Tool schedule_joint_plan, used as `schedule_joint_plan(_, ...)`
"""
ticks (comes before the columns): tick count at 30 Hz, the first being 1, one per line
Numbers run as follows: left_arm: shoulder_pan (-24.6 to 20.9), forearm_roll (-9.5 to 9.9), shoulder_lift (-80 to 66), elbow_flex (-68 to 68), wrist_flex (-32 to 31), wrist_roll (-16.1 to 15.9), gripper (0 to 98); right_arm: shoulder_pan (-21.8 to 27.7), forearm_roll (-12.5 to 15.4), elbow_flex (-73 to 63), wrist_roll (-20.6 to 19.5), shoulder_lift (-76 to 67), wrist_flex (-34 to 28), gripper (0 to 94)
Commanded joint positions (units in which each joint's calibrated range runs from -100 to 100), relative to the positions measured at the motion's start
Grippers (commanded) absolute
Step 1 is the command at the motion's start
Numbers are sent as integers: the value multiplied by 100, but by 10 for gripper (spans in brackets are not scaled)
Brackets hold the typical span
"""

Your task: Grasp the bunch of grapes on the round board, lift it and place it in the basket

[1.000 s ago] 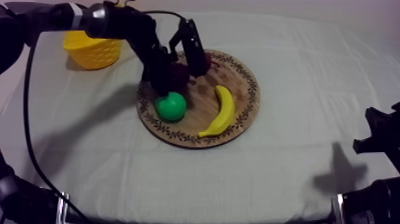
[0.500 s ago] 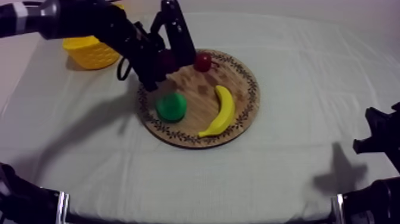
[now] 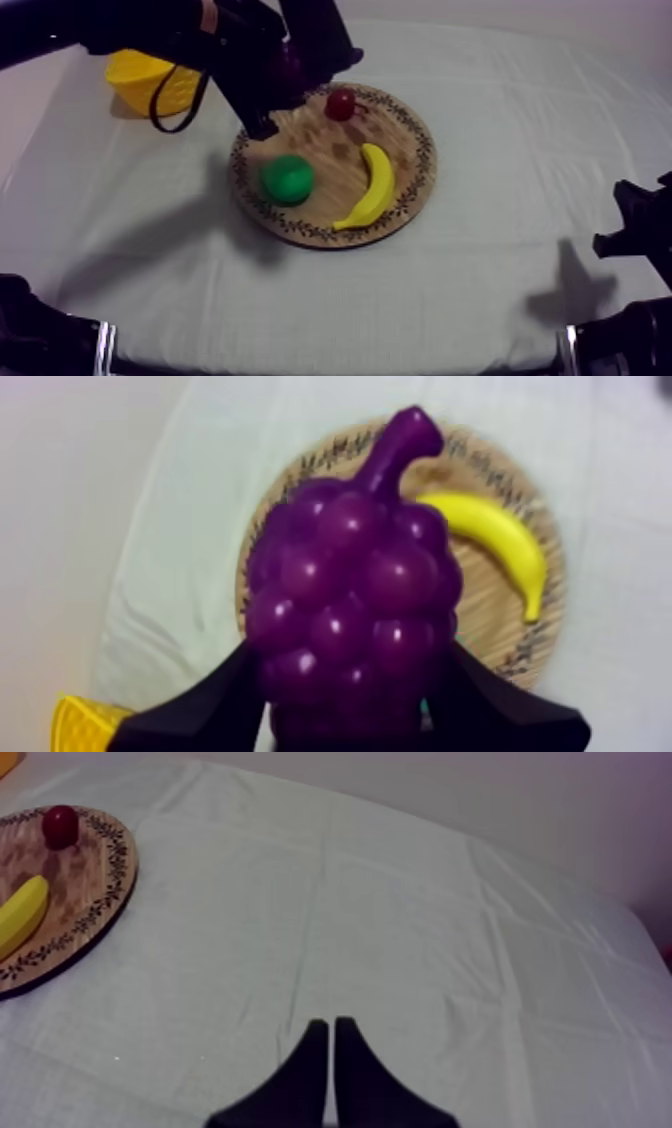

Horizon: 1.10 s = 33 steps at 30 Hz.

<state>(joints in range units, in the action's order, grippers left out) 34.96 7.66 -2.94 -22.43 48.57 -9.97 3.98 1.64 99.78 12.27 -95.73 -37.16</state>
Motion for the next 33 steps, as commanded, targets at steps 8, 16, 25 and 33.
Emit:
schedule_joint_plan(8,-74,137,-847,-69,79,362,391,0,0,-1,1,-2,-2,5)
schedule_joint_plan(16,-930,9,-1395,-139,114,455,387,0,0,-1,1,-2,-2,5)
schedule_joint_plan(25,-2016,-199,-1607,-698,174,440,383,0,0,-1,1,-2,-2,5)
schedule_joint_plan(33,-2465,-252,-1057,-478,260,507,385,0,0,-1,1,-2,-2,5)
